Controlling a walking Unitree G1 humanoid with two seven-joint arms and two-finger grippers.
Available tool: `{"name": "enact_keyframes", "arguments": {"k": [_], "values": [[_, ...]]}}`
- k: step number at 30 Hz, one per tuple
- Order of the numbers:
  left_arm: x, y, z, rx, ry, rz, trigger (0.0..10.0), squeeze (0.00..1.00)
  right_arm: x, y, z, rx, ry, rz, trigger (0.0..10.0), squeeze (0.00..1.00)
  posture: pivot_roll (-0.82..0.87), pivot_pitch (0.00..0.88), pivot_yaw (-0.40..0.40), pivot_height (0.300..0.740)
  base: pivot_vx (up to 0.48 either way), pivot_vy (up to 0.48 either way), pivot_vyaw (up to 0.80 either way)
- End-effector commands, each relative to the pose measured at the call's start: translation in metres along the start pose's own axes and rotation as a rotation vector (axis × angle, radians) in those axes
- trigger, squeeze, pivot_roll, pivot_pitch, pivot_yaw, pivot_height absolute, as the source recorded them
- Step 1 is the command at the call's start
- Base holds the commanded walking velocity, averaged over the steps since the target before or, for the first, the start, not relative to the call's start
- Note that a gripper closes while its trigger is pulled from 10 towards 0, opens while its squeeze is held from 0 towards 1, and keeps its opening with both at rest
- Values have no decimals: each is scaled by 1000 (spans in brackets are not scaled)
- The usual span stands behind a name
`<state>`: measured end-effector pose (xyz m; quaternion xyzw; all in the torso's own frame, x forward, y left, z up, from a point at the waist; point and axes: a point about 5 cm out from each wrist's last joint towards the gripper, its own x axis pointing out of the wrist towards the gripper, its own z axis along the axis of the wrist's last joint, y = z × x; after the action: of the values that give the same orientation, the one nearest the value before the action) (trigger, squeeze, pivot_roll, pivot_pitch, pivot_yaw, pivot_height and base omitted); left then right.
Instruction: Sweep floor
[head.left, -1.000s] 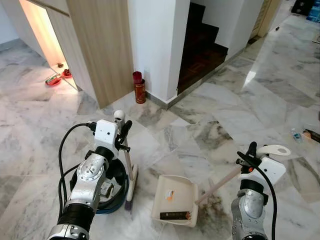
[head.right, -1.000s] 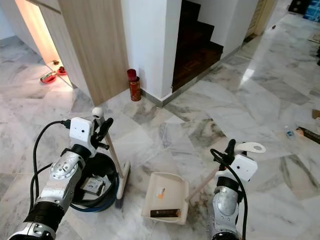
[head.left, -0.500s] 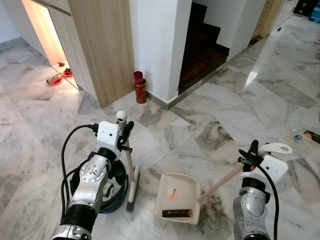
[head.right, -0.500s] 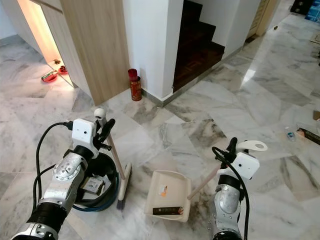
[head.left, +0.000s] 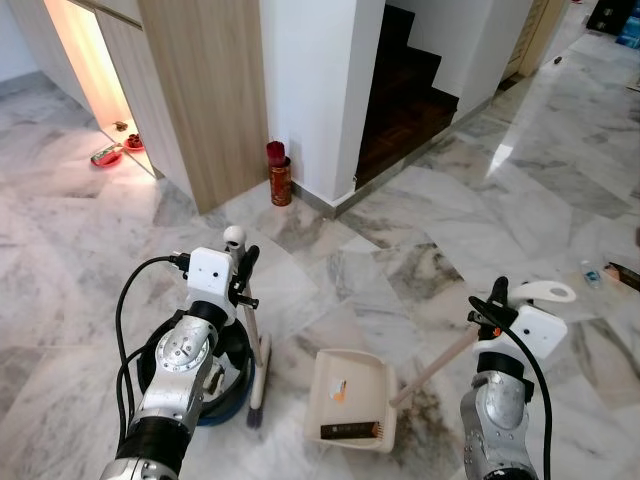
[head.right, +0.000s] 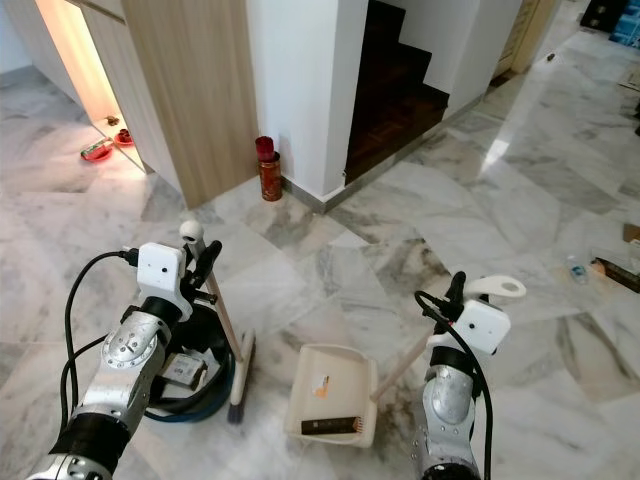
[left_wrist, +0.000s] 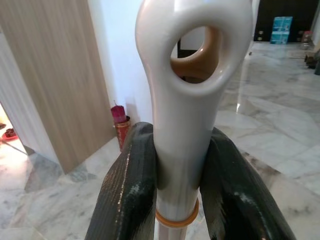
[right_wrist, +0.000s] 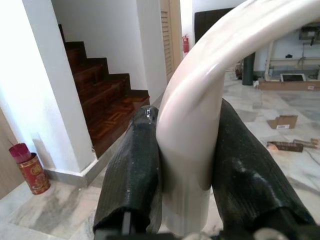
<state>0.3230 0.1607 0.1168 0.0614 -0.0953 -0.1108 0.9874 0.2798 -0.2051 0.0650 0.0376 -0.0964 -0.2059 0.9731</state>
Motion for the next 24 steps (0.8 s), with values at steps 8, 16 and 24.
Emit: {"name": "enact_keyframes", "arguments": {"k": [8, 16, 24], "values": [[1, -6, 8, 12, -38, -12, 10000, 0, 8, -8, 9, -17, -16, -39, 10000, 0, 216, 42, -69, 740, 0, -434, 0], [0, -2, 9, 10, -38, -2, 10000, 0, 8, -5, 10, 2, -21, -27, 10000, 0, 221, 51, -73, 740, 0, -153, 0], [-1, -3, 10, 3, -40, -3, 10000, 0, 8, -1, 13, -10, -28, 15, 10000, 0, 222, 57, -81, 740, 0, 0, 380]]}}
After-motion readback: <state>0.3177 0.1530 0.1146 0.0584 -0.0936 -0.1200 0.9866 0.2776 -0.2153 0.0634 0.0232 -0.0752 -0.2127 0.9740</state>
